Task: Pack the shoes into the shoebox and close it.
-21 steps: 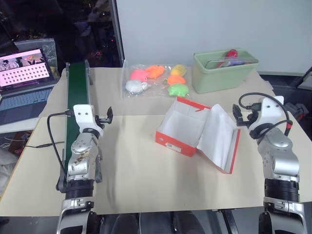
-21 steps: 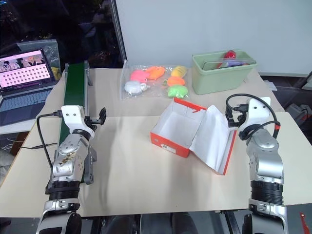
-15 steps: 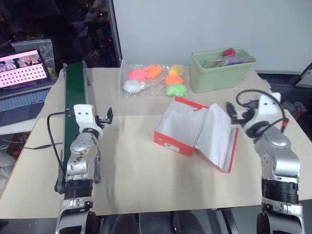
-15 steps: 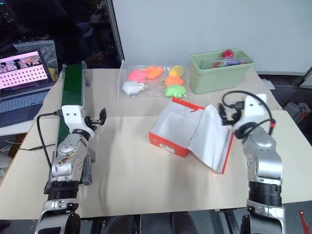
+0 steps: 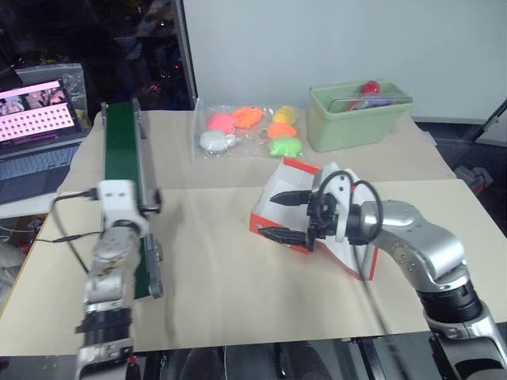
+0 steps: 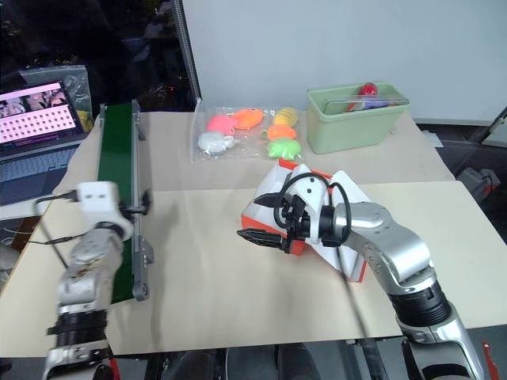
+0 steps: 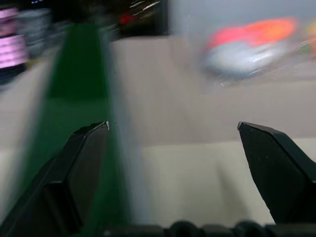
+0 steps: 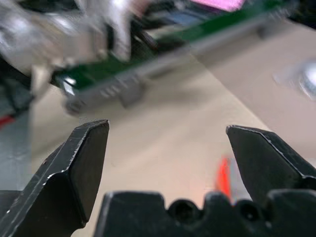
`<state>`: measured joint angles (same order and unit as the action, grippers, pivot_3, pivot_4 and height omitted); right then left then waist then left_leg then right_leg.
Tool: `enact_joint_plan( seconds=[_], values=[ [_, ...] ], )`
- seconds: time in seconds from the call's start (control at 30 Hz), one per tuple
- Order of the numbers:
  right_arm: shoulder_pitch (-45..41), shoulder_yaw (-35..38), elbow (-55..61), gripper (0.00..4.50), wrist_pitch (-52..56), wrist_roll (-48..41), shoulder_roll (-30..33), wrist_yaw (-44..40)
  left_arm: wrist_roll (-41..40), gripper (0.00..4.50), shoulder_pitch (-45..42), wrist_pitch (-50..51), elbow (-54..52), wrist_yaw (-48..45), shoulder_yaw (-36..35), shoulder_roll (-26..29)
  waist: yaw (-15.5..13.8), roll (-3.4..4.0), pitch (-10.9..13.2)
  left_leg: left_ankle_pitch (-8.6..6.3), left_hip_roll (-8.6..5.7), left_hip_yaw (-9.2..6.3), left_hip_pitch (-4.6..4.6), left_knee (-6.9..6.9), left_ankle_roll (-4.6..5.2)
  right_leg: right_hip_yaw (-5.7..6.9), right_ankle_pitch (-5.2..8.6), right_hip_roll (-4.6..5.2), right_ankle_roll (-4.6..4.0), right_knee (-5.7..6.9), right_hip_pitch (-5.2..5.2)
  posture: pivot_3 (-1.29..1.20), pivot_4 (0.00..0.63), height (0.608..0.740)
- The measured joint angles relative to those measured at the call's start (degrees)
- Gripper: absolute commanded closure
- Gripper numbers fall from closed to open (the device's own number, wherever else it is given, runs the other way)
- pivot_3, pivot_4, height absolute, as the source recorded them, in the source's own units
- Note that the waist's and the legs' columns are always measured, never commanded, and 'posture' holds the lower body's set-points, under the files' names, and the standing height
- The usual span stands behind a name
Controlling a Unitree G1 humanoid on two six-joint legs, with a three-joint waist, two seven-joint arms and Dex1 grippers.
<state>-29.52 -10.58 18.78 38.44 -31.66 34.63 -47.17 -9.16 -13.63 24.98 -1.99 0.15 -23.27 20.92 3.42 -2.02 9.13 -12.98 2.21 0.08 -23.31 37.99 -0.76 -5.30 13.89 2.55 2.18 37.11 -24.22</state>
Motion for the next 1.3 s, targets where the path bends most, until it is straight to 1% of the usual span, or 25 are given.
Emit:
enact_joint_plan(
  seconds=[0.1,0.17,0.23,0.53,0.87,1.13,1.3],
  values=[
    [0.02,0.0,-0.24,0.03,-0.77,1.15,-0.61,-0.18,0.0,0.0,4.04,2.33,-3.42,0.42,-2.37,1.15,-0.46,0.0,0.0,0.0,0.0,-0.01,-0.04,-0.06,-0.01,0.05,0.0,0.04,0.0,-0.04,0.0,0.0,0.15,0.729],
    [0.02,-0.1,-0.23,0.03,-0.9,1.24,-1.73,-0.36,0.02,0.0,5.42,4.27,-6.08,0.43,-1.98,1.1,-1.41,-0.07,0.01,0.0,-0.07,-0.04,-0.07,-0.02,-0.02,0.15,0.0,0.13,0.0,-0.09,0.07,0.0,0.15,0.729],
    [0.15,-0.2,-0.21,0.03,-1.0,1.3,-2.32,-0.66,0.07,0.0,6.59,5.69,-8.38,0.51,-1.77,1.09,-1.77,-0.12,-0.01,0.0,-0.11,-0.03,-0.06,0.0,-0.02,0.15,0.0,0.17,0.0,-0.09,0.1,0.0,0.15,0.729],
    [0.9,-0.11,-0.98,0.03,-1.57,3.54,-4.26,-0.26,-0.08,0.0,6.49,7.51,-11.98,0.23,0.3,-0.9,-1.66,-0.15,-0.02,0.0,-0.08,-0.02,-0.04,0.0,-0.02,0.13,0.0,0.13,0.0,-0.07,0.08,0.0,0.15,0.729],
    [1.33,0.0,-2.18,0.03,-1.89,4.94,-6.19,0.29,-0.07,0.0,2.32,8.28,-11.39,0.13,3.11,-2.0,-1.48,-0.15,-0.03,0.0,-0.1,-0.03,-0.05,0.0,-0.02,0.13,0.0,0.14,0.0,-0.07,0.08,0.0,0.15,0.729],
    [1.87,0.11,-3.41,0.03,-2.91,6.82,-7.24,1.8,-0.2,0.0,-3.3,14.94,-10.49,1.47,3.29,-2.71,-1.14,-0.16,-0.02,0.0,-0.1,-0.04,-0.08,0.0,-0.02,0.13,0.0,0.13,0.0,-0.07,0.06,0.0,0.15,0.729],
    [2.81,0.17,-3.39,0.03,-2.92,6.89,-7.26,2.34,-0.22,0.0,-8.58,23.9,-10.61,4.15,1.79,-2.65,-1.14,-0.17,-0.02,0.0,-0.12,-0.06,-0.07,0.0,-0.02,0.13,0.0,0.13,0.0,-0.04,0.06,0.0,0.15,0.729]
  ],
)
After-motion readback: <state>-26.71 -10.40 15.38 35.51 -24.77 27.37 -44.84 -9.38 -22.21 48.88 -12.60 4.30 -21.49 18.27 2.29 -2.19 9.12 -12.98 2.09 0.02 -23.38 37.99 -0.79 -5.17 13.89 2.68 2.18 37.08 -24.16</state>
